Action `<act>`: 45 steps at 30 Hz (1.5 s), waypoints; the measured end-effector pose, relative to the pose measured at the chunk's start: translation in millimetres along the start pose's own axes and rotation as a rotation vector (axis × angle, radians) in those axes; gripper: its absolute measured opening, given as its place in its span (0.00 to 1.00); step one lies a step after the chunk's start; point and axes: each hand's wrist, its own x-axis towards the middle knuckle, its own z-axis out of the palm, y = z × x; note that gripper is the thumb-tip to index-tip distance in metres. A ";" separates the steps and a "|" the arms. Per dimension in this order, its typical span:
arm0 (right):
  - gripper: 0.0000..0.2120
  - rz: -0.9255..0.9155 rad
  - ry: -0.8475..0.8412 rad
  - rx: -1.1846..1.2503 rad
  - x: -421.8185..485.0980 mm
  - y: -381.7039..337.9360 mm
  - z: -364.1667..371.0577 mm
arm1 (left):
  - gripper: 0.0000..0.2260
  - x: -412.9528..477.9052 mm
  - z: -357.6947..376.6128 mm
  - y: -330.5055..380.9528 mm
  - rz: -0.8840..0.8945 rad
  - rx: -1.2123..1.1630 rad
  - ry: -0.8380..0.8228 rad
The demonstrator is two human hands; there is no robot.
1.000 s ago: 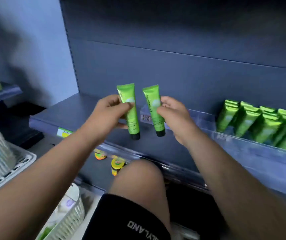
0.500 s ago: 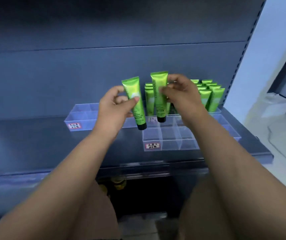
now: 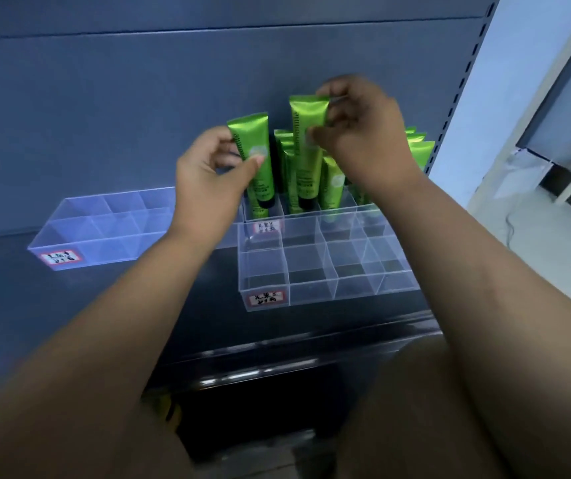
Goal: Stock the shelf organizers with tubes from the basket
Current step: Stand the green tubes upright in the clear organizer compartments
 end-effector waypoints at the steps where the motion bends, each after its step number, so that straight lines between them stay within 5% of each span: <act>1: 0.17 -0.019 0.002 -0.036 1.9 2.9 2.5 | 0.10 2.7 -0.8 -5.6 -0.006 0.013 0.001; 9: 0.04 -0.094 -0.016 -0.203 3.5 11.6 19.5 | 0.13 13.3 -8.1 -31.9 -0.097 0.010 0.015; 45: 0.13 -0.226 -0.104 -0.521 -5.9 28.3 18.7 | 0.13 0.2 -2.0 -52.0 -0.070 0.340 -0.098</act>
